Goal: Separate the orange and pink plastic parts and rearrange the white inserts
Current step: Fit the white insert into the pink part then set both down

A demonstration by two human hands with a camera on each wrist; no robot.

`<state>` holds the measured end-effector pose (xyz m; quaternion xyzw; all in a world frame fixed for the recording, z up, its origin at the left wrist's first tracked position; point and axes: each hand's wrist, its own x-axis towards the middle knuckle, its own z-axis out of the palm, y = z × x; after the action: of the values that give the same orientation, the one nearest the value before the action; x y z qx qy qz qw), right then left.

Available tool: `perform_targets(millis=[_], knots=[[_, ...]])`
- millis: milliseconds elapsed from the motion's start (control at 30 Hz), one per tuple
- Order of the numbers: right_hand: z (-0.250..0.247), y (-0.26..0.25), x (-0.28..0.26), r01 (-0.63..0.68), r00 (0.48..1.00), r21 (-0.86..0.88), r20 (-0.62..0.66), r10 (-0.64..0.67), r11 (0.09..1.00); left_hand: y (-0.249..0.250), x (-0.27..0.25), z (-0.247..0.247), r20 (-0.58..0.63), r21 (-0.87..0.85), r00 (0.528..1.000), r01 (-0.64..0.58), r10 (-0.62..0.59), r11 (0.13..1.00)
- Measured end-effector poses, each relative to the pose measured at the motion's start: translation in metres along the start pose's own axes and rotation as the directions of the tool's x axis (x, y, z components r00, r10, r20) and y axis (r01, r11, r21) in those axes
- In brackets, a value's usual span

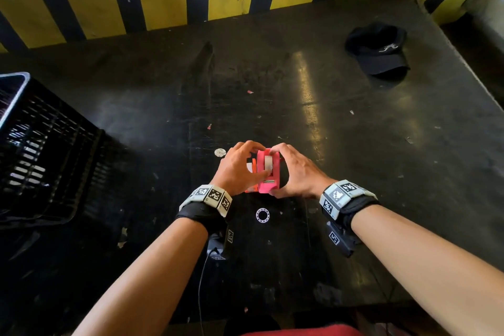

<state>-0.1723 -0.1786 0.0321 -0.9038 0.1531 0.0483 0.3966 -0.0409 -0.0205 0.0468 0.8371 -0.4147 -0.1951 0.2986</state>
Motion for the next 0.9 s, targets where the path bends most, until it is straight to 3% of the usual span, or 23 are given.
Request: perform_targets(millis=[267,567,900], knots=[[-0.002,-0.004,0.003,-0.035,0.999,-0.023,0.023,0.035,0.999,0.008,-0.004,-0.009,-0.032,0.125,0.990,-0.132,0.137,0.983],[0.000,-0.006,0.002,-0.042,0.999,-0.053,0.025,0.043,0.998,0.011,-0.004,-0.005,-0.044,0.182,0.988,-0.135,0.145,0.974],[-0.005,0.000,0.006,-0.063,0.998,-0.071,0.017,0.064,0.995,0.007,-0.024,-0.004,0.082,0.146,0.983,-0.173,0.162,0.974]])
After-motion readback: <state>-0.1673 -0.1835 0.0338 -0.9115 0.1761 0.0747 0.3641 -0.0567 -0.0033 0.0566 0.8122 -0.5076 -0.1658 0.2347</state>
